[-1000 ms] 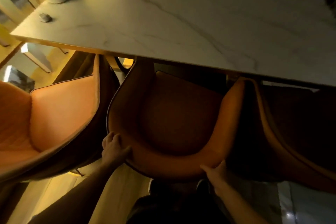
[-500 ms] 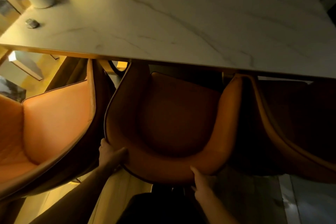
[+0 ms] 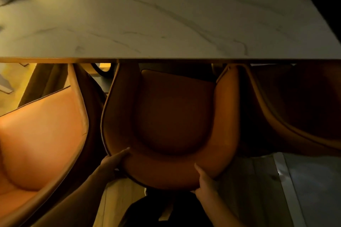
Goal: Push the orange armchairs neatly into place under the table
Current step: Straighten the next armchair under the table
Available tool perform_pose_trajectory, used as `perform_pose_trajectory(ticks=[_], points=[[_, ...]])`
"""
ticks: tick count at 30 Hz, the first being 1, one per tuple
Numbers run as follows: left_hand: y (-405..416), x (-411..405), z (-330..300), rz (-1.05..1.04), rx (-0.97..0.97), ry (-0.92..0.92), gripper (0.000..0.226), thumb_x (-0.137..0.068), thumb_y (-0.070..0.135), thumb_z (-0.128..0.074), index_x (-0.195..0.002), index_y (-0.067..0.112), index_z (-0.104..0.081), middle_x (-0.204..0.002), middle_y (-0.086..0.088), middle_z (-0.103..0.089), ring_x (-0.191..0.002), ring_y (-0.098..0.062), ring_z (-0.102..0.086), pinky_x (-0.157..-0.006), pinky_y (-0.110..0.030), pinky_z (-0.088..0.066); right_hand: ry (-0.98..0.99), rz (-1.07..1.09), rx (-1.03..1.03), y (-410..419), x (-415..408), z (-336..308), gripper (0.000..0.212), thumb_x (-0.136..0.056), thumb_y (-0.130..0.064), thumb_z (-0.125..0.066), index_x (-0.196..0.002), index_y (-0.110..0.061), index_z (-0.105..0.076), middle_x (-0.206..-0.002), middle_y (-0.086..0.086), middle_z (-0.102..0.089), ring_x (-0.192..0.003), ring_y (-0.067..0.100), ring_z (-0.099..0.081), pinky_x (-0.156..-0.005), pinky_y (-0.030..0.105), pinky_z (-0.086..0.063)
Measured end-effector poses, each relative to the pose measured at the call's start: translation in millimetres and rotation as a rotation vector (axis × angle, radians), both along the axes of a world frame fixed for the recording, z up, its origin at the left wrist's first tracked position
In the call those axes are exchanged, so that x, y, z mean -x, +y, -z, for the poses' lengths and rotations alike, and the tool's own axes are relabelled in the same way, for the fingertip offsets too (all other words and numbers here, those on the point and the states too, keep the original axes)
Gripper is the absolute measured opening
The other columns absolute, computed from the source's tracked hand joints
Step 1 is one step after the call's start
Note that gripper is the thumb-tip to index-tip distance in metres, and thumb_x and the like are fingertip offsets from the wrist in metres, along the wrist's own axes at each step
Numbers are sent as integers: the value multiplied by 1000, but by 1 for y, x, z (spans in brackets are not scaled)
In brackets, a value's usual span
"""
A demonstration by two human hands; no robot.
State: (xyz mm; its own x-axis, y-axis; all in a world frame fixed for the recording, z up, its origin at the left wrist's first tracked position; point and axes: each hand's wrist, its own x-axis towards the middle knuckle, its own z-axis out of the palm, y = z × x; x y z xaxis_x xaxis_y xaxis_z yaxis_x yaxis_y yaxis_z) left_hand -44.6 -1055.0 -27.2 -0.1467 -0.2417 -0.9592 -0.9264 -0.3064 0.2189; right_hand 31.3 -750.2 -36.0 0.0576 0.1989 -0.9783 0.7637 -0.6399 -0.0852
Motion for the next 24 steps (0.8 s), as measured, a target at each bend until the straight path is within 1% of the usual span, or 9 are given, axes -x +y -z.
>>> perform_pose_trajectory(ticks=[1, 2, 4, 10, 14, 16, 20, 22, 24], points=[[2, 0, 1, -9, -1, 15, 94, -65, 30, -90, -142, 14, -38, -135, -23, -50, -113, -46, -56, -78, -58, -56, 86, -31, 34, 9, 20, -9, 97, -60, -13, -89, -140, -29, -37, -137, 20, -50, -115, 48, -55, -85, 73, -46], [4, 0, -1, -14, -15, 24, 93, -66, 28, -89, -142, 14, -38, -135, -23, -51, -114, -46, -56, -79, -59, -55, 106, 67, 37, 19, 41, -7, 92, -62, -13, -89, -139, -27, -40, -135, 20, -52, -113, 47, -56, -84, 72, -47], [5, 2, 2, -2, -3, 23, 88, -68, 24, -89, -141, 12, -40, -132, -24, -54, -112, -46, -58, -79, -58, -56, 72, -53, 17, 16, 50, -15, 87, -64, -14, -87, -138, -24, -43, -133, 20, -54, -110, 46, -58, -83, 70, -49], [8, 2, 6, 12, 97, 6, 85, -69, 26, -88, -138, 11, -40, -131, -23, -52, -112, -45, -58, -62, -51, -54, 60, -37, -49, 15, 50, -13, 95, -63, -9, -86, -141, -30, -35, -133, 19, -51, -108, 47, -58, -81, 70, -50], [9, 0, 6, 21, 93, 30, 91, -59, 29, -93, -133, 13, -42, -108, -18, -54, -88, -39, -61, -54, -48, -56, 38, -84, -74, 14, 49, -10, 92, -63, -8, -85, -139, -29, -38, -130, 19, -52, -103, 46, -59, -79, 68, -52], [9, -1, 6, 27, 99, 29, 90, -62, 26, -92, -135, 12, -41, -104, -16, -53, -80, -36, -59, -49, -45, -54, 17, -117, -79, 15, 49, -8, 89, -64, -10, -85, -138, -29, -39, -129, 19, -52, -98, 45, -58, -77, 65, -54], [9, -2, 6, 26, 110, 49, 78, -72, 19, -86, -135, 10, -41, -110, -17, -56, -74, -33, -59, -46, -43, -53, 29, -140, -84, 15, 49, -2, 84, -67, -9, -82, -137, -27, -40, -129, 18, -53, -104, 44, -59, -79, 65, -53], [9, -4, 6, 21, 108, 62, 71, -75, 17, -83, -133, 10, -42, -106, -16, -55, -74, -33, -59, -43, -41, -53, 22, -157, -93, 17, 50, 2, 82, -67, -8, -81, -136, -27, -41, -128, 18, -52, -104, 44, -58, -75, 63, -55], [11, -7, 6, 35, 118, 76, 69, -77, 17, -82, -133, 10, -43, -112, -18, -57, -75, -33, -61, -42, -38, -53, 16, -160, -101, 19, 50, 4, 83, -65, -8, -81, -135, -28, -41, -127, 18, -51, -102, 44, -58, -73, 63, -55]])
